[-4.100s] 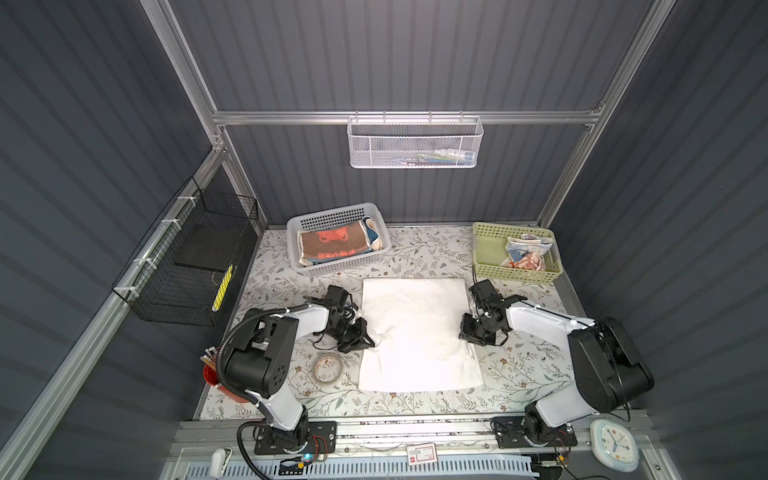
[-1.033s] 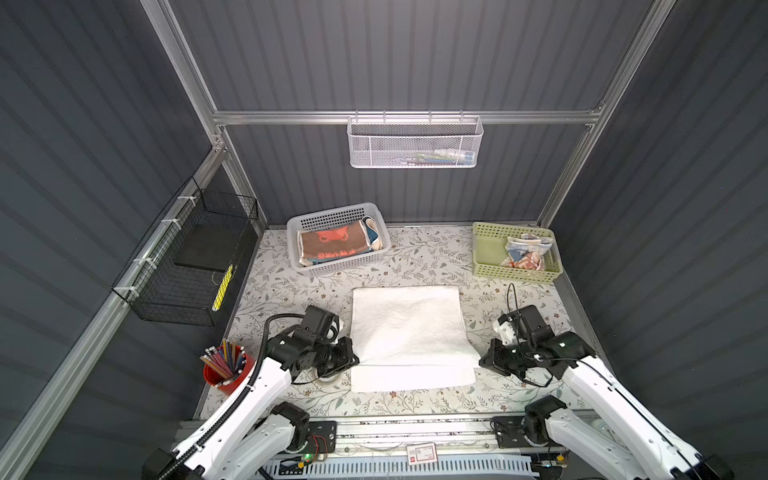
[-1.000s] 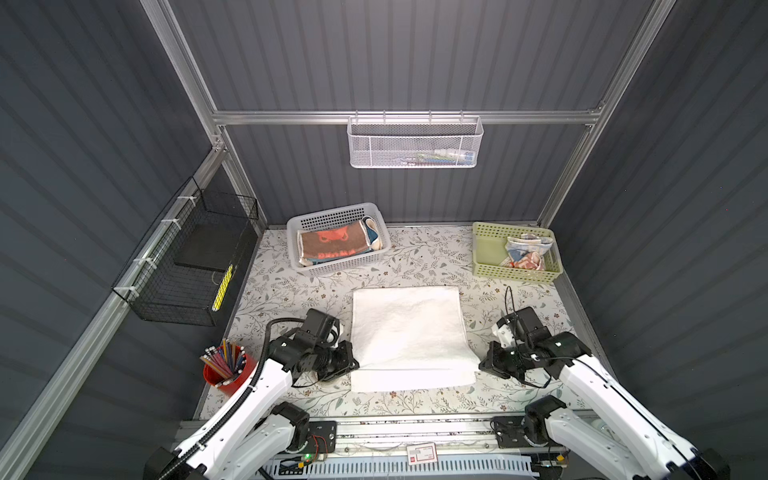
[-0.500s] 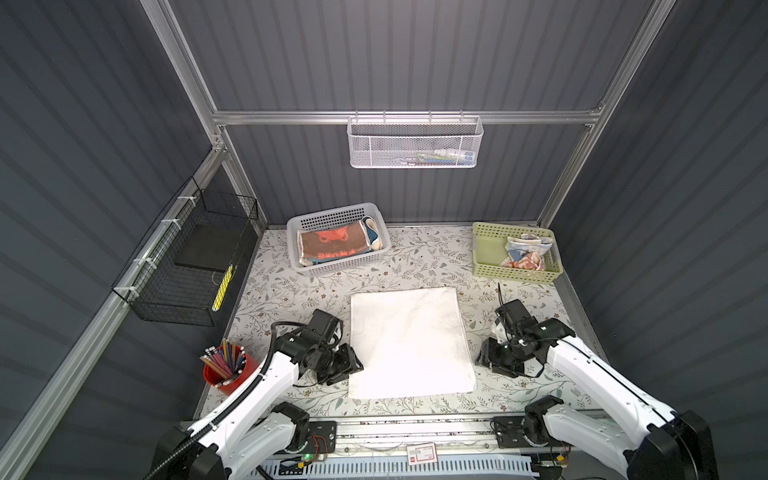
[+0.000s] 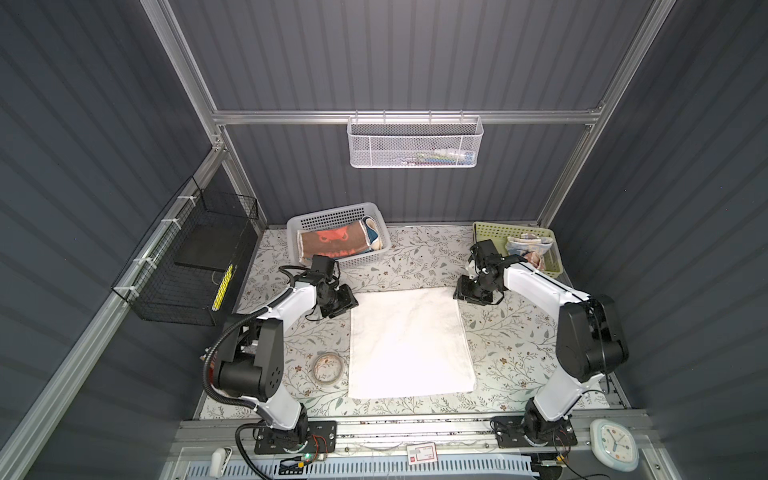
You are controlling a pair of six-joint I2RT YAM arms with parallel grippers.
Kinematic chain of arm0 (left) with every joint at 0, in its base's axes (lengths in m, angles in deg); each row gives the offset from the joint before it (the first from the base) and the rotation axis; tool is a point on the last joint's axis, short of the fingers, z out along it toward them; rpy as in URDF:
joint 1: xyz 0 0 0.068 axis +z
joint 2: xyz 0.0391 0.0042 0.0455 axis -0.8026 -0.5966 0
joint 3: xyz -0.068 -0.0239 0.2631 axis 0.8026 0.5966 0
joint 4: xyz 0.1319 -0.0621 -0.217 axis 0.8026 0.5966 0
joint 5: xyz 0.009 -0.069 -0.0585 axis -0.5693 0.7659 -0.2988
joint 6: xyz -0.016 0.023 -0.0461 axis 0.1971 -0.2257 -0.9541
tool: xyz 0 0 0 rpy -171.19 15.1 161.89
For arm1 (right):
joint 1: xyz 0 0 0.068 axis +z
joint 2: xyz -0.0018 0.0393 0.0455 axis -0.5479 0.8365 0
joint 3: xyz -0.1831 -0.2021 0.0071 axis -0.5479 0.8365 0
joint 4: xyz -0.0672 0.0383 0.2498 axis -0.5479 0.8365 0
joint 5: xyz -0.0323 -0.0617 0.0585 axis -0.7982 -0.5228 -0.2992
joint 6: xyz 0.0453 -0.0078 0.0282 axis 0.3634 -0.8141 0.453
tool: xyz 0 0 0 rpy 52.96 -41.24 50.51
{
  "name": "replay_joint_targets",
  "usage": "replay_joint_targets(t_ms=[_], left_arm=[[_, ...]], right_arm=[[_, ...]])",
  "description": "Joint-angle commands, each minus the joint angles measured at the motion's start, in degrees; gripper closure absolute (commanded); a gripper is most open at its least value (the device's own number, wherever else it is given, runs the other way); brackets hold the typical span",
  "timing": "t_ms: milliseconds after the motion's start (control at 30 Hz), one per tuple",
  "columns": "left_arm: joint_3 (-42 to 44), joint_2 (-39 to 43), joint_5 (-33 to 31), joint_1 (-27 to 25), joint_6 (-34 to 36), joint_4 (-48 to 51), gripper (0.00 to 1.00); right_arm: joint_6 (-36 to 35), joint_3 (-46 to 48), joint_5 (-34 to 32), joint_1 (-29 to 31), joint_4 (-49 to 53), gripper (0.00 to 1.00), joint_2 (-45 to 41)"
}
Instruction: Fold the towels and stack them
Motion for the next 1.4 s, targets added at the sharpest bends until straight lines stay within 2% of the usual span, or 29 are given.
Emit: replay_joint_targets(t_ms=[0, 100, 200, 300, 467, 633, 667, 767, 933, 1233, 1367], left_arm=[[-3.3, -5.0, 3.1, 1.5, 1.3, -4.9, 0.54], [-5.8, -9.6, 4.2, 2.2, 0.6, -6.4, 0.55], [-8.0, -12.8, 5.0, 2.5, 0.4, -6.6, 0.53], [-9.3, -14.6, 6.3, 2.6, 0.3, -7.0, 0.55], [-10.6, -15.7, 8.9, 2.7, -0.3, -8.1, 0.77], [-12.1, -15.2, 10.6, 2.7, -0.3, -7.8, 0.97], [-12.4, -15.0, 10.8, 2.7, 0.0, -7.5, 1.0], [-13.6, -14.2, 10.9, 2.7, 1.3, -6.5, 1.0], [-15.8, -12.2, 11.1, 2.8, 3.7, -4.5, 1.0], [-18.3, -8.4, 13.2, 3.1, 6.1, -2.1, 1.0], [-16.9, -5.4, 13.5, 3.1, 6.9, -1.5, 1.0]], right_arm=[[-2.5, -4.3, 1.6, -1.3, -0.3, 0.56, 4.8], [-3.1, -8.5, 2.6, -1.8, 0.5, 0.59, 9.1], [-3.5, -10.9, 3.5, -1.9, 0.5, 0.55, 11.7], [-3.8, -12.5, 4.4, -1.9, 1.1, 0.55, 13.8], [-3.9, -13.0, 5.3, -1.9, 1.2, 0.62, 15.5], [-3.9, -13.5, 5.4, -2.1, 0.8, 0.63, 16.0], [-3.9, -13.9, 5.8, -2.2, 0.8, 0.67, 16.2], [-4.1, -14.9, 6.2, -2.6, 0.7, 0.83, 16.3], [-5.2, -15.1, 6.2, -3.4, -0.1, 1.0, 13.5], [-7.9, -17.3, 6.2, -5.6, 3.2, 1.0, 8.3], [-8.7, -15.8, 9.8, -6.8, 3.8, 1.0, 4.9]])
